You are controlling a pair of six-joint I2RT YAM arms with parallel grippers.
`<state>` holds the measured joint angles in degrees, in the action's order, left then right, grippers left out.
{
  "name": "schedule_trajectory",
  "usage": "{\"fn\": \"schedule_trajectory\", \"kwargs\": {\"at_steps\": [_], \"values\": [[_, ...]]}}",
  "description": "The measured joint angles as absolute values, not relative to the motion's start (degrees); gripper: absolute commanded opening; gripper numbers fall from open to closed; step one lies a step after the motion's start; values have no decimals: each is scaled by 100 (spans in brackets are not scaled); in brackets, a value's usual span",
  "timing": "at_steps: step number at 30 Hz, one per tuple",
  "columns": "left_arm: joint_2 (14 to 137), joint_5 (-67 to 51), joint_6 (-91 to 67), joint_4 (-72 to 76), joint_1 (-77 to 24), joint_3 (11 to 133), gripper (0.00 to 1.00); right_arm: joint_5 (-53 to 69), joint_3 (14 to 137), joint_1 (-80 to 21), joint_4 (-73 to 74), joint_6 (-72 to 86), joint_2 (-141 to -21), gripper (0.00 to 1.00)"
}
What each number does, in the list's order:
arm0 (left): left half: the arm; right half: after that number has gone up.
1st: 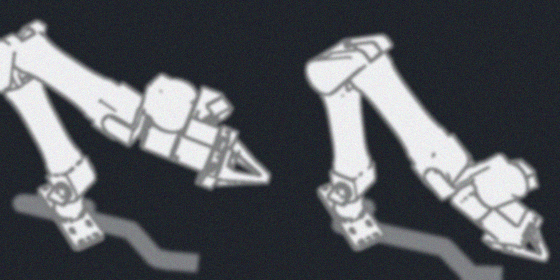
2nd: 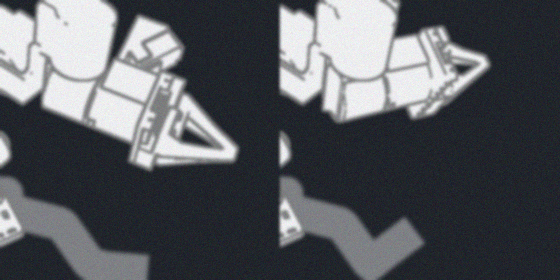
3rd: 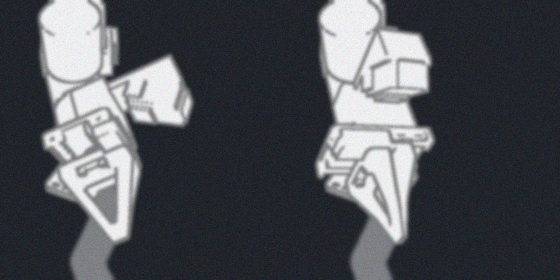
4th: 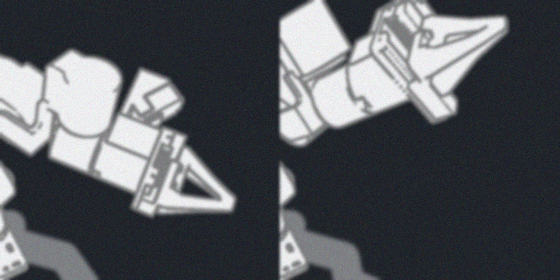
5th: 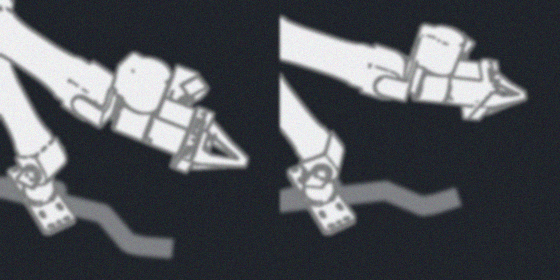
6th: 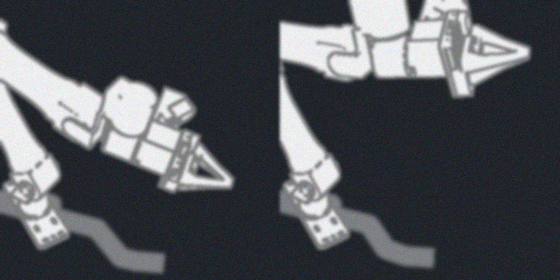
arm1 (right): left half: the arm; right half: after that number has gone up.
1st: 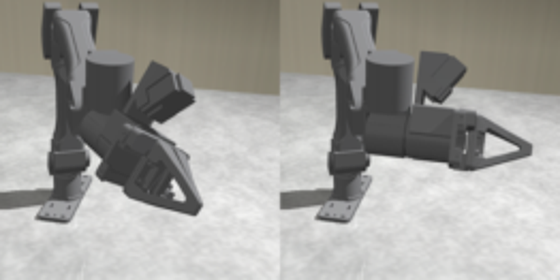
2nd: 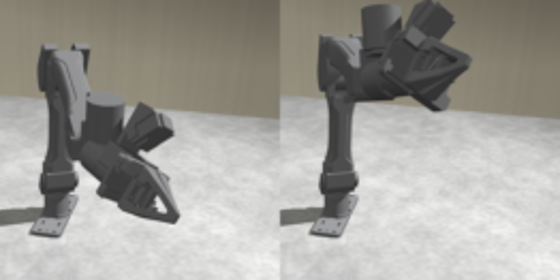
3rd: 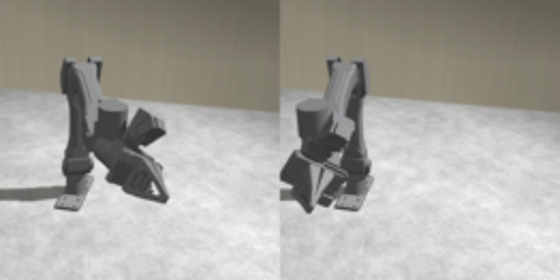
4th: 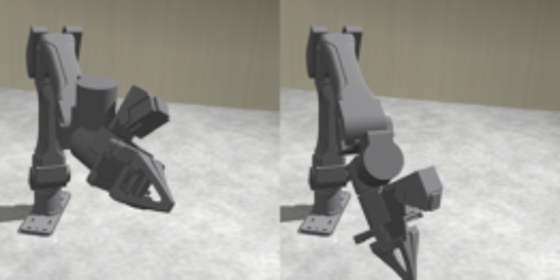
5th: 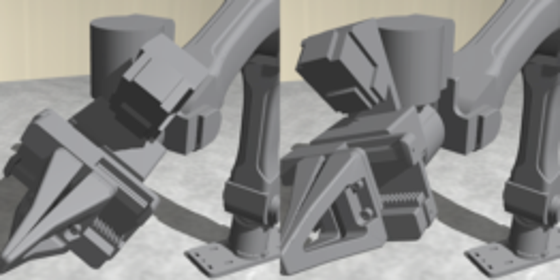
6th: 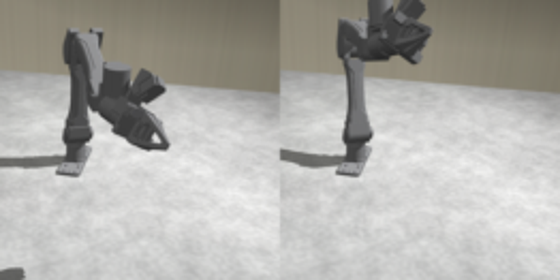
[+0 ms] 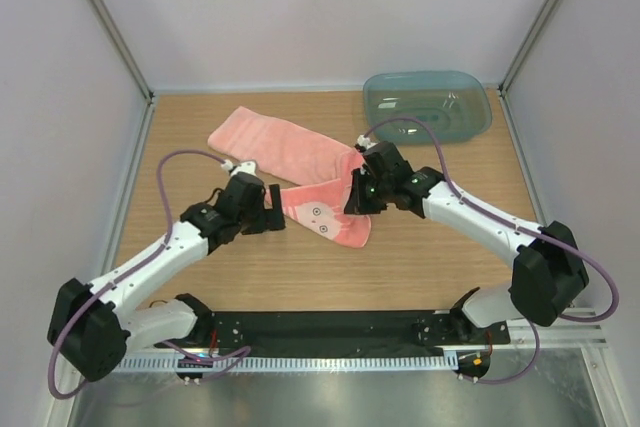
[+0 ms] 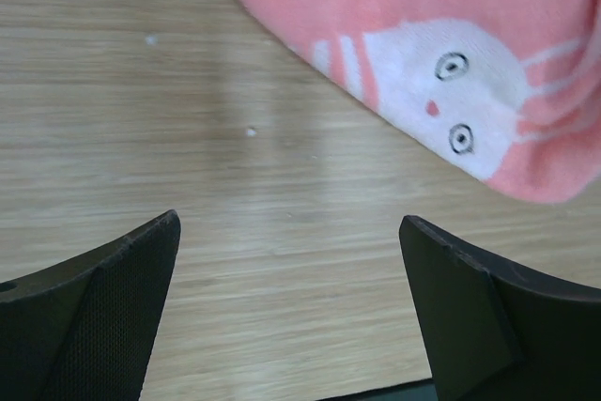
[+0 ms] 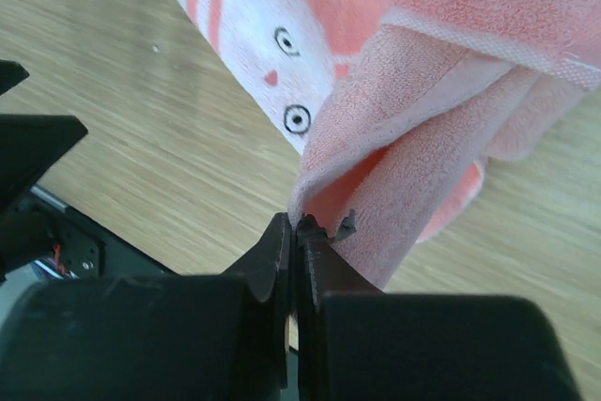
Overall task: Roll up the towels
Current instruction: Move the towel to the center of the board
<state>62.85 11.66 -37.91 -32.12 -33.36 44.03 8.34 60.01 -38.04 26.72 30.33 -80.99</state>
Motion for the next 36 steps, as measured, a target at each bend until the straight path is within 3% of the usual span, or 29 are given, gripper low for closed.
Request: {"fn": "schedule_trajectory", "kwargs": {"at_steps": [6, 17, 19, 20, 21, 23, 24, 31, 36], "values": [[7317, 1203, -3948, -2270, -4235, 4346, 100, 784, 5970, -3802, 2875, 2971, -7940, 1], [9233, 1697, -4217, -1505, -4401, 4930, 100, 602, 5983, -3800, 3188, 2816, -7249, 1], [9413, 1785, -4272, -1389, -4401, 5061, 93, 572, 5983, -3787, 3267, 2783, -7098, 1], [9491, 1815, -4287, -1334, -4401, 5127, 84, 563, 5983, -3785, 3295, 2768, -7052, 1], [9605, 1846, -4322, -1262, -4403, 5229, 57, 550, 5983, -3774, 3336, 2744, -6993, 1], [9813, 1870, -4366, -1140, -4401, 5395, 29, 534, 5983, -3756, 3415, 2707, -6943, 1], [9939, 1900, -4368, -1087, -4403, 5468, 0, 526, 5983, -3741, 3468, 2694, -6932, 1], [9900, 2102, -4348, -1232, -4329, 5607, 0, 403, 5966, -3599, 3835, 2556, -6779, 1], [9286, 2010, -4047, -2112, -3275, 6248, 0, 148, 5778, -3395, 4040, 2515, -6340, 1]]}}
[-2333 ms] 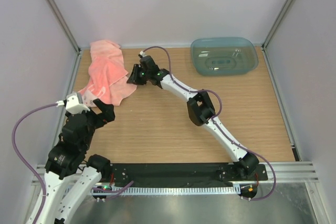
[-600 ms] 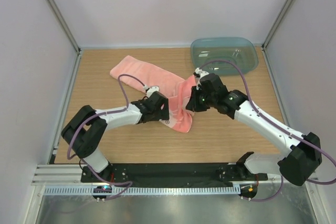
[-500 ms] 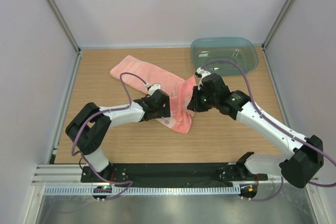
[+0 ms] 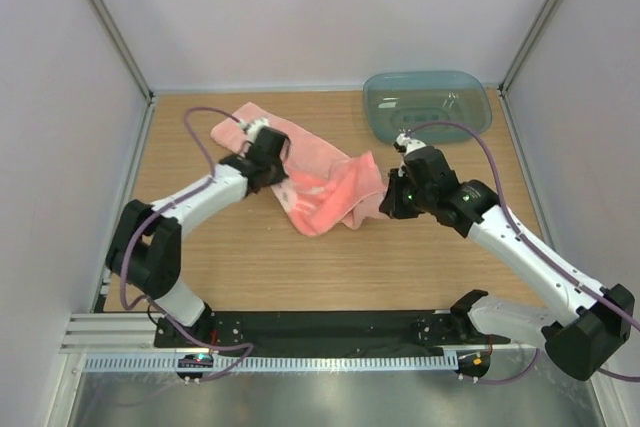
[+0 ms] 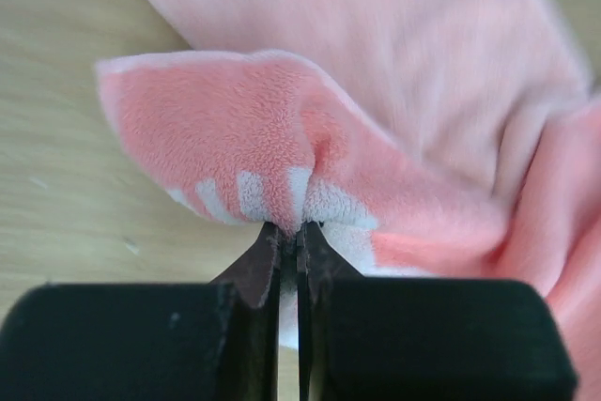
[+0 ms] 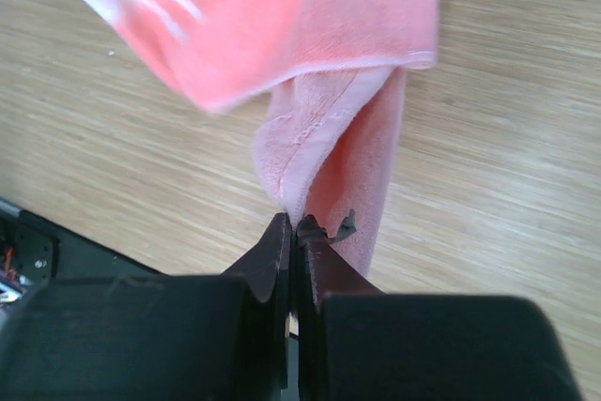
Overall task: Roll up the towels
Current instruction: Move the towel to the center of the board
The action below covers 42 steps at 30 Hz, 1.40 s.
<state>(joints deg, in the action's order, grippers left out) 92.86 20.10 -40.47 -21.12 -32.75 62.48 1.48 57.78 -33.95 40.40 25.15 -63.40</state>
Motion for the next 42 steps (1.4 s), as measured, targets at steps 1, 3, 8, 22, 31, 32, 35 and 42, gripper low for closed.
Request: {"fn": "schedule_trajectory", "kwargs": {"at_steps": [1, 3, 8, 22, 31, 32, 35, 42], "values": [[9192, 1929, -3975, -2239, -2853, 6508, 0, 67, 5717, -3343, 4080, 2512, -6230, 1], [9096, 1798, -3830, -2353, -2043, 7002, 0, -78, 5610, -3251, 4180, 2508, -6062, 1], [9496, 1621, -3594, -2980, -274, 8807, 0, -368, 5433, -2991, 4436, 2523, -5859, 1], [11039, 1868, -3732, -3778, 825, 10853, 68, -847, 5505, -2805, 4984, 2604, -5570, 1], [10901, 1026, -3562, -3297, 261, 9314, 68, -878, 5496, -2801, 4978, 2735, -5511, 1], [10903, 862, -3557, -3234, 123, 9183, 67, -871, 5496, -2801, 4978, 2742, -5511, 1], [11015, 491, -3597, -3072, -244, 9013, 66, -871, 5496, -2801, 4980, 2764, -5511, 1], [11939, 75, -3804, -2617, -51, 9098, 65, -910, 5494, -2681, 5024, 2775, -5509, 1]]}}
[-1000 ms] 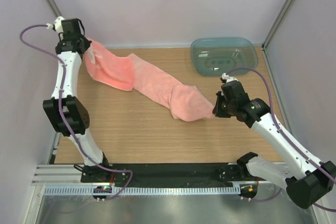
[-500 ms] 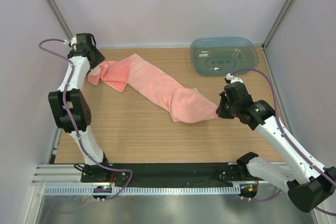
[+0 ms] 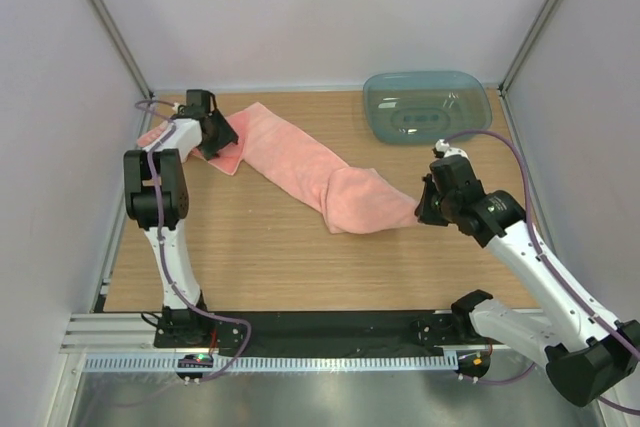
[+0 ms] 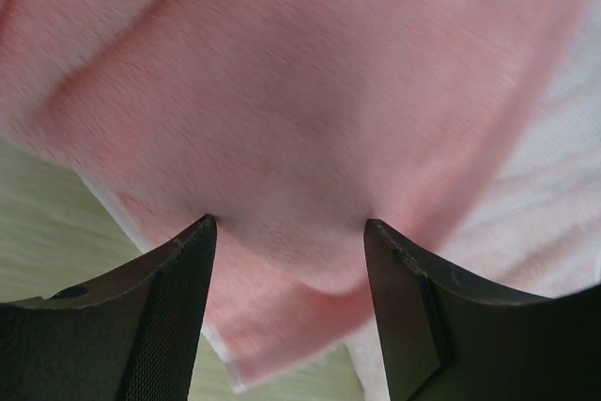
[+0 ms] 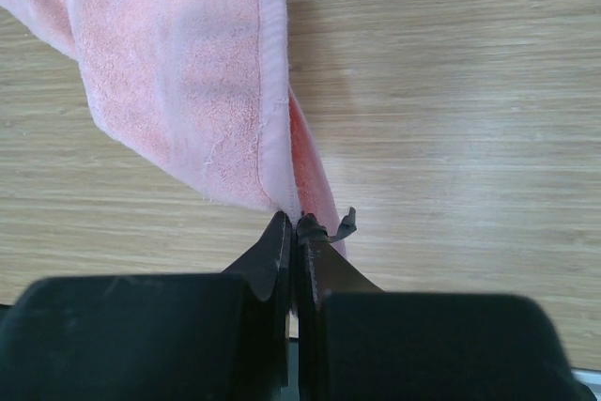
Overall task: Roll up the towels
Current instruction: Move the towel to the center of the board
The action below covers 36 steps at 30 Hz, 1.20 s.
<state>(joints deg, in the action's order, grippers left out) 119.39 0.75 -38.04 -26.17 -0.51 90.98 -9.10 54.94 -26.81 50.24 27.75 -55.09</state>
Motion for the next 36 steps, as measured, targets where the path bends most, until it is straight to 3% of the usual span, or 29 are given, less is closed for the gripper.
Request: {"fn": "schedule_trajectory", "kwargs": {"at_steps": [14, 20, 27, 36], "values": [[13605, 191, -3752, -3223, 926, 11607, 66, -836, 5498, -2005, 5177, 2668, -5500, 1], [13642, 998, -3712, -3614, 1127, 11913, 71, -840, 5638, -1837, 5332, 2554, -5555, 1], [13456, 1844, -3789, -4259, 991, 12591, 66, -993, 5900, -1590, 5546, 2462, -5555, 1], [12665, 370, -3253, -3500, -141, 12068, 64, -1214, 6169, -1236, 5642, 2366, -5553, 1]]}}
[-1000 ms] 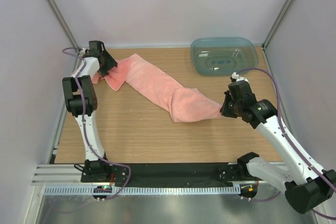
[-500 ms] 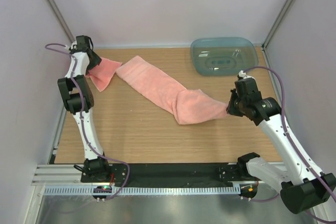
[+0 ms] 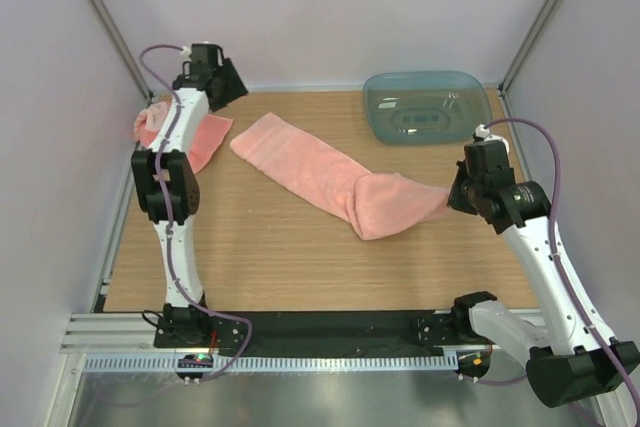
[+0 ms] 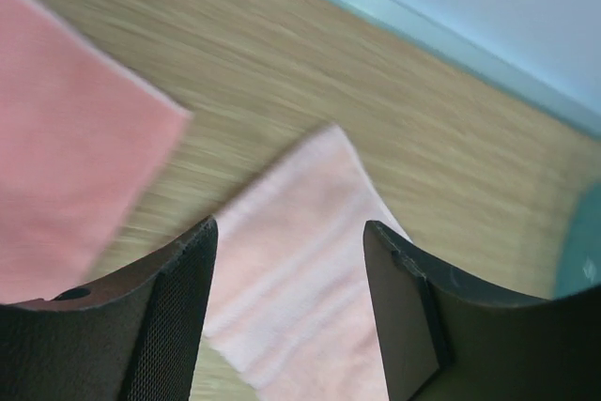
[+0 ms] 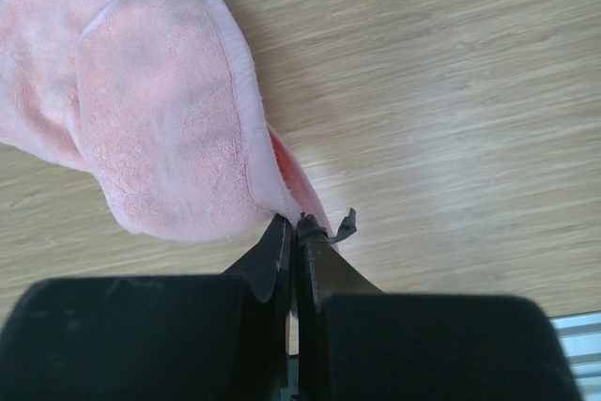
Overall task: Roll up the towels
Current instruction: Move the towel to the center of the board, then flatten the towel
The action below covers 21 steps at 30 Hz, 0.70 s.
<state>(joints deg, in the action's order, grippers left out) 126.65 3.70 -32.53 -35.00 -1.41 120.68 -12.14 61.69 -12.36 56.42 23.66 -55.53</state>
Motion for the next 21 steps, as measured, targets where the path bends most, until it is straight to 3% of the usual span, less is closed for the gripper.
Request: {"fn": "schedule_trajectory", "kwargs": {"at_steps": [6, 11, 21], "values": [[12672, -742, -3183, -3214, -694, 11172, 62, -1225, 6388, -974, 5743, 2244, -5557, 1], [12680, -543, -3087, -3330, -657, 10239, 62, -1041, 6552, -845, 5747, 2235, -5671, 1], [12680, -202, -2781, -3328, -633, 10154, 65, -663, 6493, -834, 5741, 2237, -5752, 1]]}}
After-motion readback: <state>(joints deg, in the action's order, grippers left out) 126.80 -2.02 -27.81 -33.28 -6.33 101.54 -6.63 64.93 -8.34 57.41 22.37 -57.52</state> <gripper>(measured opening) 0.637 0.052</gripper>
